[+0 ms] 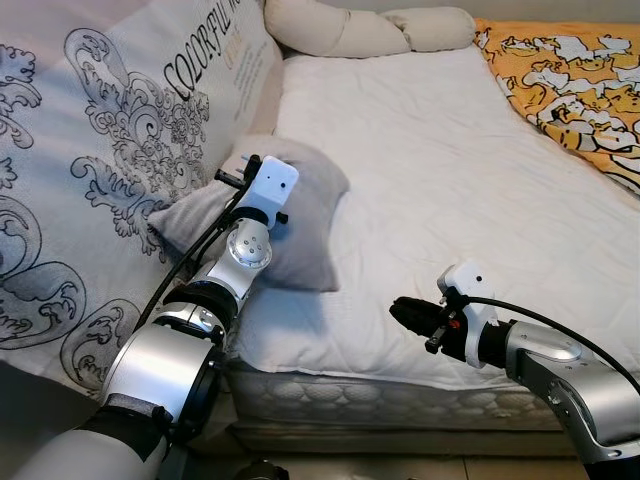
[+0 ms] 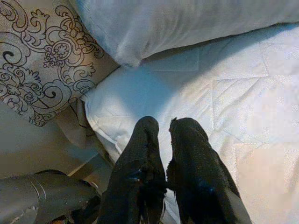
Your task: Clean up the room
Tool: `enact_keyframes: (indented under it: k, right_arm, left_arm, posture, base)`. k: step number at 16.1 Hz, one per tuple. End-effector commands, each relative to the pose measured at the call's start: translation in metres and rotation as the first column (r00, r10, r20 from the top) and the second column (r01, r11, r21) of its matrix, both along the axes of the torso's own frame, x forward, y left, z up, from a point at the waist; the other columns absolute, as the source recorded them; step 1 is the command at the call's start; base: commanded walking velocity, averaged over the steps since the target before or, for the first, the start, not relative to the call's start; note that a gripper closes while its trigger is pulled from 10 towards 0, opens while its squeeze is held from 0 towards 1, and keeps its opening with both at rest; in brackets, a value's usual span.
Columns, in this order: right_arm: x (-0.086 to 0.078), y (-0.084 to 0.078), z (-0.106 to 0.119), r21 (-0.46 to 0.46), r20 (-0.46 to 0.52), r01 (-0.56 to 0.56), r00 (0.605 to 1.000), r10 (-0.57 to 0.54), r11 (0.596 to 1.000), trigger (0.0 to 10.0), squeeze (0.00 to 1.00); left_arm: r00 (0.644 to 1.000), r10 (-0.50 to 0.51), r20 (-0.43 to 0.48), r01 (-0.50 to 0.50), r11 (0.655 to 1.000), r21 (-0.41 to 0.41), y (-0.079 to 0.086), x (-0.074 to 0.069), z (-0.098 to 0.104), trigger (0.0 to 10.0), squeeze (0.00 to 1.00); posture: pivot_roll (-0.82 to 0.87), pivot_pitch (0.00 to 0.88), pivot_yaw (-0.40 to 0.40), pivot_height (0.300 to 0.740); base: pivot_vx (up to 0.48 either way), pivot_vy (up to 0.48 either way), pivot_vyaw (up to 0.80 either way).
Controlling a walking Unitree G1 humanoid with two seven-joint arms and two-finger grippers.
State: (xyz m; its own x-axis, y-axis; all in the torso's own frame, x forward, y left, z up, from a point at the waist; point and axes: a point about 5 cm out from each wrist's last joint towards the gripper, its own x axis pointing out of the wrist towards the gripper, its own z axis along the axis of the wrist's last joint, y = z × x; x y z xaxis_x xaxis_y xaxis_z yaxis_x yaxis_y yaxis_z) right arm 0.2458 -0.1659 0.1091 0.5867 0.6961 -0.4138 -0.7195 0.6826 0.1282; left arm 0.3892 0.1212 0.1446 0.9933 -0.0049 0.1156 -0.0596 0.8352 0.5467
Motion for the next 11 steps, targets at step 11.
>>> enact_keyframes:
  k: [11]
  right_arm:
    - [0.0012,0.0004,0.0007,-0.002,0.007,-0.004,1.0,0.004,1.0,10.0,0.0]
  left_arm:
    - [0.999,-0.011,0.044,0.01,1.0,0.009,0.0003,0.0034,0.0115,0.0,0.0]
  posture:
    - [-0.15,0.0,0.09,0.74]
  base:
    - [0.0,0.0,0.0]
